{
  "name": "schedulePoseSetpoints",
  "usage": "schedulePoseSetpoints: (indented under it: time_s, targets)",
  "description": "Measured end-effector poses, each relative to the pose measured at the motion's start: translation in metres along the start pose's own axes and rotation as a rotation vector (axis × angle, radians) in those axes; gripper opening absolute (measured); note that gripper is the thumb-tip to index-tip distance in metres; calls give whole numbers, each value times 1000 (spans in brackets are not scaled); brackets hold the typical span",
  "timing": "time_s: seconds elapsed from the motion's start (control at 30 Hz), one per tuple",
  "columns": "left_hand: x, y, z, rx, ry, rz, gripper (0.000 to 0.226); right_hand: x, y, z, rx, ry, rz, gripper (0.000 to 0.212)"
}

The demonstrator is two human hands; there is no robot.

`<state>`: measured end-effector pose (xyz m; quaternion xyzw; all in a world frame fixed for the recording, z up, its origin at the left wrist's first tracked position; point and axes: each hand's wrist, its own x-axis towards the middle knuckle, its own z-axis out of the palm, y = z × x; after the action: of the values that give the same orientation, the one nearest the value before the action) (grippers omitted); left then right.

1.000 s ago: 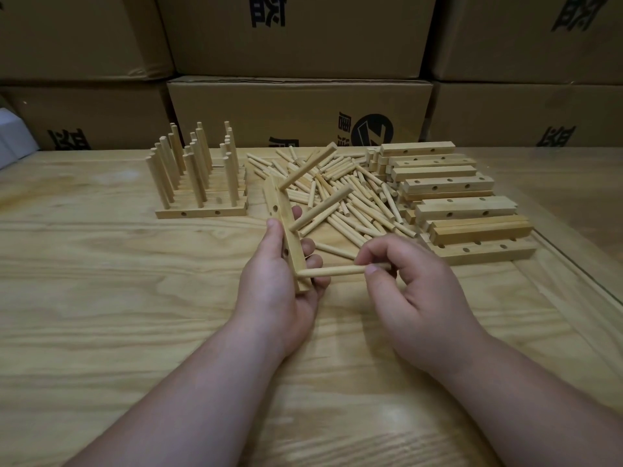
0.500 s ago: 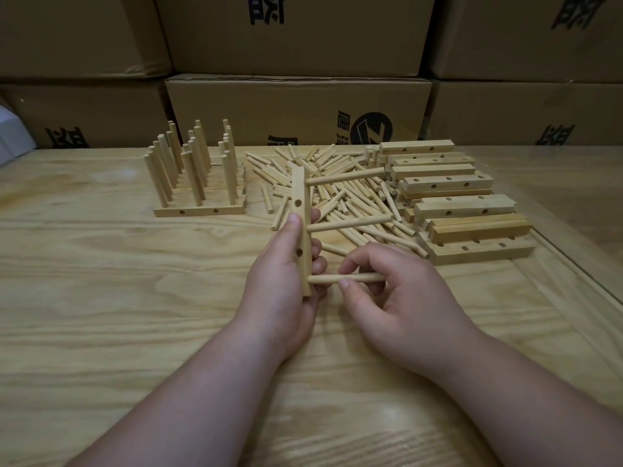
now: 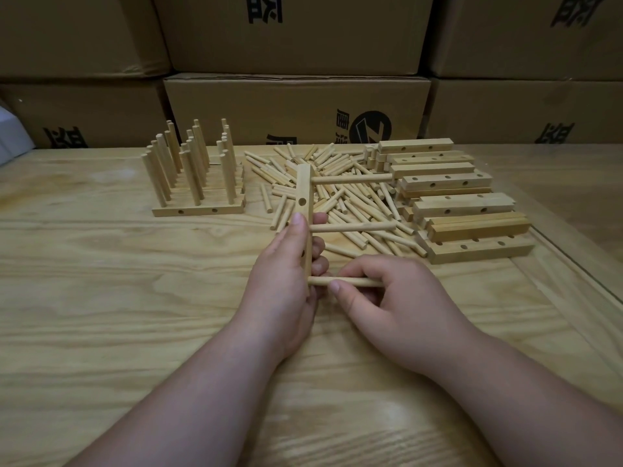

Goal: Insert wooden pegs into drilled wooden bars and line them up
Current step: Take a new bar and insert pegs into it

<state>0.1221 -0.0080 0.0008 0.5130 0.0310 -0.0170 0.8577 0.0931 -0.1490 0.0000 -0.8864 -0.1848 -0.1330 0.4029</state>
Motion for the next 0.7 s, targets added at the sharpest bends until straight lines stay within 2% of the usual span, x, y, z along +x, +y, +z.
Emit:
schedulePoseSetpoints:
  time_s: [0.17,0.37,0.57,0.7]
  targets:
    - [-1,-2,2,92,8,78,30,-1,-4,2,-82,34,-9,9]
    - [-2,-2,0,34,-34,40,35,-2,-6,0,30,-5,41,15]
    - [0,-10,0,190,-5,168,33,-4,-7,1,-33,27,44,14]
    - [3,-12,-2,181,21,153,33,-3,-4,1,58,11,70,12]
